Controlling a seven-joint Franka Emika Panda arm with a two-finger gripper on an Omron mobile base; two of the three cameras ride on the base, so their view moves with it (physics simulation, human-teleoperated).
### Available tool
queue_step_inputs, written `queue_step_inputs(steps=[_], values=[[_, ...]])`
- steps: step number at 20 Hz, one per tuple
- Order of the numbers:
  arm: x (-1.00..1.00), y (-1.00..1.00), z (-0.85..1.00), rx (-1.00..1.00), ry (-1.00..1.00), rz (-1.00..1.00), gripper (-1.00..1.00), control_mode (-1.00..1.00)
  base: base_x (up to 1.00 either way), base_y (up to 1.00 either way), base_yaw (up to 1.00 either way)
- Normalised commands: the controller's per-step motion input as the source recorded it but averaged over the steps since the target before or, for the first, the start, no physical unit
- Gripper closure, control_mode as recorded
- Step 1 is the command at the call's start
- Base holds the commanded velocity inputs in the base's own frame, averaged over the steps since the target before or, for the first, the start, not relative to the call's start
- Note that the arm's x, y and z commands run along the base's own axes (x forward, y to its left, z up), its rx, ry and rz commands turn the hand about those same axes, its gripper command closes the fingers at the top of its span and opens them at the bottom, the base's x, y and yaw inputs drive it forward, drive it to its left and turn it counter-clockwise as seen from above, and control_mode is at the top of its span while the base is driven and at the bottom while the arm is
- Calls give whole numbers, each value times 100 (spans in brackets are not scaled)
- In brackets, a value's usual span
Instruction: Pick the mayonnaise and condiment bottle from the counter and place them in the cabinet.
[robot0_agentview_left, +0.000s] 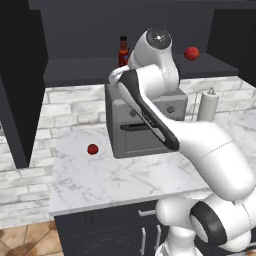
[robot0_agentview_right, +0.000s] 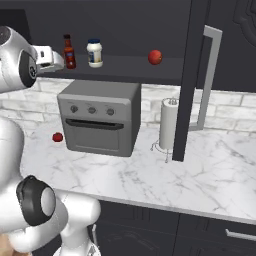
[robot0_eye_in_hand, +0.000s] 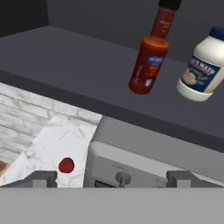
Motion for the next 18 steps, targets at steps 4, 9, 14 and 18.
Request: queue_step_inputs(steps=[4, 9, 14, 18], values=[[-72, -8, -75, -3, 0, 0, -100, -100, 0, 0, 0], [-53, -9, -80, -3, 2, 0, -100, -100, 0, 0, 0], [-32, -15, -92, -4, 6, 0, -100, -100, 0, 0, 0], [-15, -18, -100, -5, 8, 0, -100, -100, 0, 0, 0]])
